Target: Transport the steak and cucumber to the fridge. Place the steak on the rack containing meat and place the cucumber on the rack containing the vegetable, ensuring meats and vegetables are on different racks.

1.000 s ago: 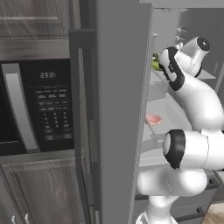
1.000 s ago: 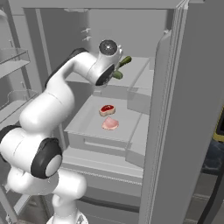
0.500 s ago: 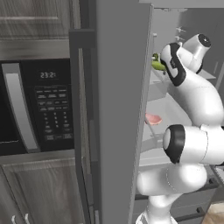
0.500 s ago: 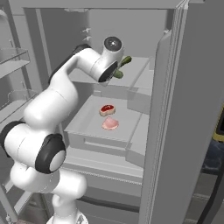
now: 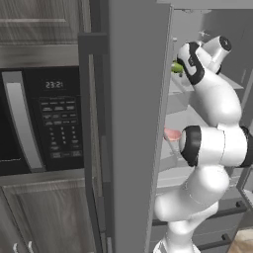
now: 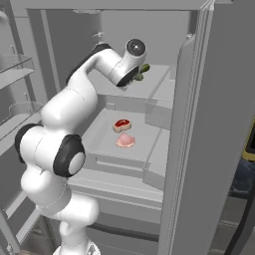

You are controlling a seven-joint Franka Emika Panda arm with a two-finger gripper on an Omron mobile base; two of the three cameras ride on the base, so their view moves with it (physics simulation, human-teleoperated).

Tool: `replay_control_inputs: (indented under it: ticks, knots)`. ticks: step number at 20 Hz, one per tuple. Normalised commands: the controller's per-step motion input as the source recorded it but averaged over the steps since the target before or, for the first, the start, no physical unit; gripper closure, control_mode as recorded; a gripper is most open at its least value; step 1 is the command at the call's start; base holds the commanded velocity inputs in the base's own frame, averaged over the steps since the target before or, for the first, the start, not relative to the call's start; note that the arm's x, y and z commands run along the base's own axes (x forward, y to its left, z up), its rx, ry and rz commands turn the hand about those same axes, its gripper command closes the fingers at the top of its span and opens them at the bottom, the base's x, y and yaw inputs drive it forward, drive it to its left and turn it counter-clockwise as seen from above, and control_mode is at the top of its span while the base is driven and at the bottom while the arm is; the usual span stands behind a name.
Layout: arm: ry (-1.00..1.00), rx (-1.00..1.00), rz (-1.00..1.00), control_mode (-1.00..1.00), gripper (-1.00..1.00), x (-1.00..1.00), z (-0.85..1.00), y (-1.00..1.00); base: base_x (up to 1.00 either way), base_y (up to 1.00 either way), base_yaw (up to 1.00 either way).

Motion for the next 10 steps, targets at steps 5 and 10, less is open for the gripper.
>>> replay_control_inputs:
  ticks: [5, 10]
  knots:
    - [-0.06, 0.0, 0.0, -1.0, -1.0, 0.55, -0.15, 0.0, 0.0, 0.0, 0.0]
    - [0.0, 0.0, 0.0, -1.0, -1.0, 0.13, -0.05, 0.0, 0.0, 0.0, 0.0]
